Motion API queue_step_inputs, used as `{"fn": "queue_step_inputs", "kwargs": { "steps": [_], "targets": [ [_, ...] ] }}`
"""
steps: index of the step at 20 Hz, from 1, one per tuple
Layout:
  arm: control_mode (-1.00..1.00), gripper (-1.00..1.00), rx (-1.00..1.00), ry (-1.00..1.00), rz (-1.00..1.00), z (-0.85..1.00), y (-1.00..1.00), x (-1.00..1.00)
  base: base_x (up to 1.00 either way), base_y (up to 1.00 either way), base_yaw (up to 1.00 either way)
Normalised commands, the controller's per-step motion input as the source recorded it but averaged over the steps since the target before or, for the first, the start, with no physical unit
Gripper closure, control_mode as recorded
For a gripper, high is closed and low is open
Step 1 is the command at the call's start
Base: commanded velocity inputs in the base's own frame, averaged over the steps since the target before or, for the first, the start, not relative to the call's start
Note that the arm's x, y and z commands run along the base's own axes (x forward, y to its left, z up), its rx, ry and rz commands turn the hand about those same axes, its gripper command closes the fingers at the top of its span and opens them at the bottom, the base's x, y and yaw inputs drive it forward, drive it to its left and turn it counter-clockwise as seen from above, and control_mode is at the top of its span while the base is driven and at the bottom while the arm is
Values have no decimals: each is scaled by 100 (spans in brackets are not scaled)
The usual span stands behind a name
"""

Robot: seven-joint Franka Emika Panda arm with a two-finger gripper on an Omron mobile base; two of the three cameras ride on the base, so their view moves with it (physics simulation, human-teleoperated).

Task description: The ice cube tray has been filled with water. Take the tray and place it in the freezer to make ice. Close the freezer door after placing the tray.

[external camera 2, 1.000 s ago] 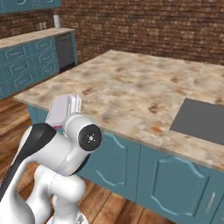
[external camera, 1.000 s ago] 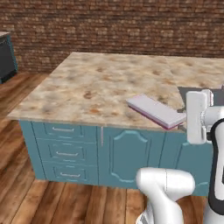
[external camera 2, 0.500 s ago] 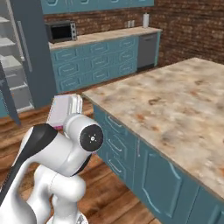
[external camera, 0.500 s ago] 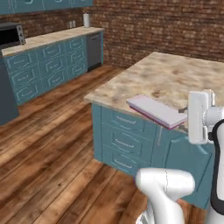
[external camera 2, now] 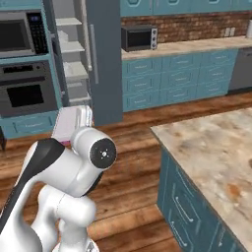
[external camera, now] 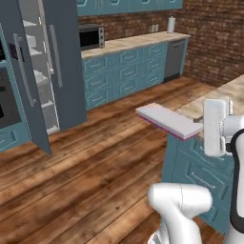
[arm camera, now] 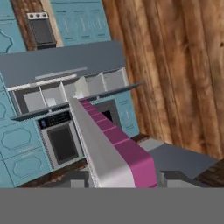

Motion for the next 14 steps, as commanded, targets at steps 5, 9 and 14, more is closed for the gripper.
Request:
{"fn": "queue_step_inputs", "kwargs": {
  "steps": [5, 9, 14],
  "targets": [
    [100, 100, 0, 0, 0, 0, 0, 0, 100, 6, 31],
    [100, 100, 0, 0, 0, 0, 0, 0, 100, 0, 14],
    [100, 100, 0, 0, 0, 0, 0, 0, 100, 0, 3]
  ]
}}
